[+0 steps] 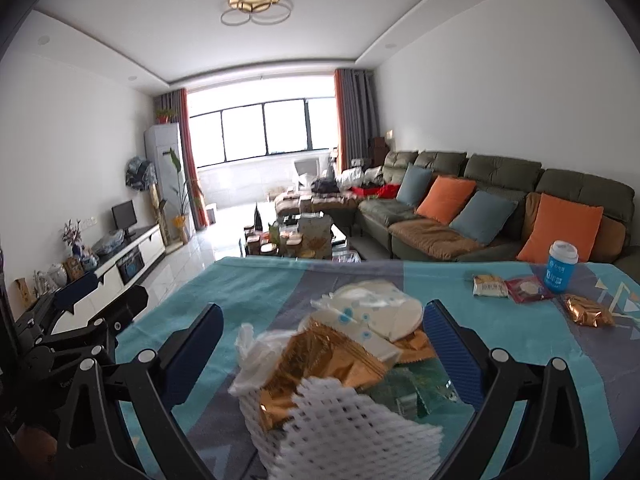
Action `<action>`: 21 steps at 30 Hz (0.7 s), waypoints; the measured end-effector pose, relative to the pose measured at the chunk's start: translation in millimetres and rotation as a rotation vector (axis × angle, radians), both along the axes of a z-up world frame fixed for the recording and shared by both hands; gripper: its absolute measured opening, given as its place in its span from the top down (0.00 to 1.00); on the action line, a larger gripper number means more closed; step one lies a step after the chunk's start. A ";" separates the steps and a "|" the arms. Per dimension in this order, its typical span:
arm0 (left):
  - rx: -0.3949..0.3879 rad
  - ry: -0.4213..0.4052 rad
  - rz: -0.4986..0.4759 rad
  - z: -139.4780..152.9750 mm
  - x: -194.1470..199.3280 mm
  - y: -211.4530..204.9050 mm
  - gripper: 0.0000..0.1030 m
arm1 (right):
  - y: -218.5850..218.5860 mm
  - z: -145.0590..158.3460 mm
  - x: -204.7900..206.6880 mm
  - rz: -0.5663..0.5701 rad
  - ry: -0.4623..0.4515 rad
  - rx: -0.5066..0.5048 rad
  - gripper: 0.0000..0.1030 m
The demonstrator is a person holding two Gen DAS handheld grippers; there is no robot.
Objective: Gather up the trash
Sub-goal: 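Grasp the white foam net with the right gripper while the left gripper grasps the tissue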
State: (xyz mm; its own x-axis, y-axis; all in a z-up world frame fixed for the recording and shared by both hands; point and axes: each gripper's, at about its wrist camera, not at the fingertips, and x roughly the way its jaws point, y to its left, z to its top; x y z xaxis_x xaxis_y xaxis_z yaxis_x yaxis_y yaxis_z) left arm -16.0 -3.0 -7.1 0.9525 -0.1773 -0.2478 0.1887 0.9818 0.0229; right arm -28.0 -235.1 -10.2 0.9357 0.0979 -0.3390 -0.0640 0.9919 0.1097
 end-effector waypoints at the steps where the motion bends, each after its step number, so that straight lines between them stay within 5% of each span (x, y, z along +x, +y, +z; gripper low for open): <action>1: 0.006 0.011 -0.021 -1.8 0.0 -2.2 0.05 | -3.6 -1.6 -0.5 0.003 0.013 0.003 0.06; 12: 0.088 0.215 -0.174 -37.5 25.1 -33.5 0.05 | -20.7 -35.3 -11.3 0.117 0.223 0.011 0.10; 18: 0.141 0.344 -0.258 -56.8 47.7 -56.7 0.23 | -29.4 -48.6 -11.8 0.148 0.293 0.055 0.19; 21: 0.114 0.410 -0.306 -62.1 59.9 -61.0 0.36 | -29.7 -52.3 -8.6 0.166 0.320 0.072 0.33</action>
State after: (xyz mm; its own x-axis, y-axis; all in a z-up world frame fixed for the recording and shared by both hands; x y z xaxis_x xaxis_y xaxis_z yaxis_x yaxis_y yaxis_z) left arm 43.9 -64.0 -69.3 0.6823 -0.3825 -0.6231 0.4822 0.8760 -0.0097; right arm -36.6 -264.8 -62.4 0.7529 0.2735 -0.5986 -0.1747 0.9600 0.2189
